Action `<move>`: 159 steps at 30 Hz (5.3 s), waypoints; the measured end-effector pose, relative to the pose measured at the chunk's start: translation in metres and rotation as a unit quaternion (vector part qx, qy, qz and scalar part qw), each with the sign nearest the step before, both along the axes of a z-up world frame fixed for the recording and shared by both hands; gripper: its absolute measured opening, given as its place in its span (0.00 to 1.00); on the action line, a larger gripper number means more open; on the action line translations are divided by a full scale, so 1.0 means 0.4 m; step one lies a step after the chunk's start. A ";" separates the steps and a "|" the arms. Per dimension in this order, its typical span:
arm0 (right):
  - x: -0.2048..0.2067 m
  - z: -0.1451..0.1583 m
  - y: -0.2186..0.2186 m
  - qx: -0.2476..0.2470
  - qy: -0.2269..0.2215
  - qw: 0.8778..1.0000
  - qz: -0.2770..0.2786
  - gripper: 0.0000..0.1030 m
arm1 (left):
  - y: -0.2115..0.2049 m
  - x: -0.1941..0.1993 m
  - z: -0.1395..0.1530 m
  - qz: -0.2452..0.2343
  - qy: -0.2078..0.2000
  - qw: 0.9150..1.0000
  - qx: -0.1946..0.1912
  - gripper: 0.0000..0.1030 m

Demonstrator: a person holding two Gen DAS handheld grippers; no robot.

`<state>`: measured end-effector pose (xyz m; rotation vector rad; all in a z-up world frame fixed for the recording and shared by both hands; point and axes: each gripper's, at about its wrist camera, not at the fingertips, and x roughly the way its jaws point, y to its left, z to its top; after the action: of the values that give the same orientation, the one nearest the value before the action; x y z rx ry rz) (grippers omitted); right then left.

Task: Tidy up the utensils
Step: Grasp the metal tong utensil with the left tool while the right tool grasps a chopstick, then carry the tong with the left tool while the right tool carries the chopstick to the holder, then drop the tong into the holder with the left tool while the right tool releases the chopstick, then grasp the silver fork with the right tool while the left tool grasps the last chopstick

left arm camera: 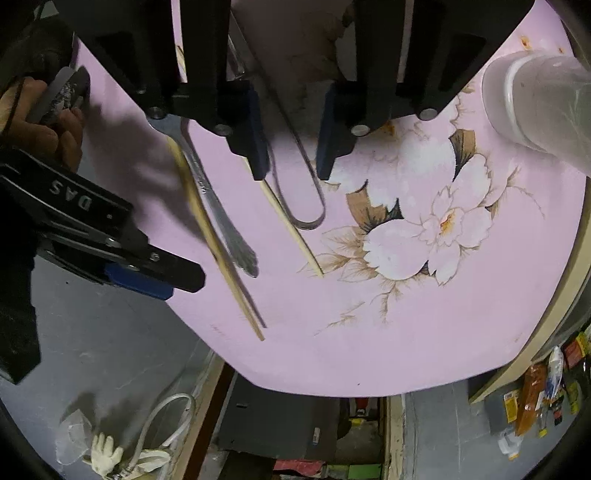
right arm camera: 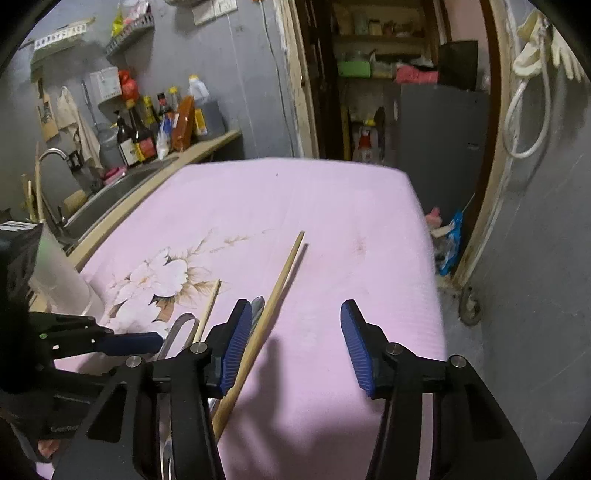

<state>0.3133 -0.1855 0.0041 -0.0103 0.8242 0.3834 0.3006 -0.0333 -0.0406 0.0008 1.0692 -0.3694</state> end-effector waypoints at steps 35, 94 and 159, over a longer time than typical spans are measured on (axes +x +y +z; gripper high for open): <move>-0.152 0.133 0.039 0.061 -0.151 0.987 0.018 0.04 | 0.015 -0.152 0.137 0.031 -0.208 0.977 -0.021 0.17; -0.219 0.406 0.540 0.149 -0.354 0.913 0.136 0.04 | 0.588 -0.293 0.407 0.235 -0.379 0.894 0.049 0.16; -0.309 0.375 0.024 0.084 -0.390 0.917 -0.005 1.00 | 0.198 -0.315 0.431 0.127 -0.396 0.902 -0.114 0.97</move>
<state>0.1895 -0.1758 0.1542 0.0021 -0.0019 0.3966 0.1745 0.0461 0.1320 -0.1824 0.2066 -0.2185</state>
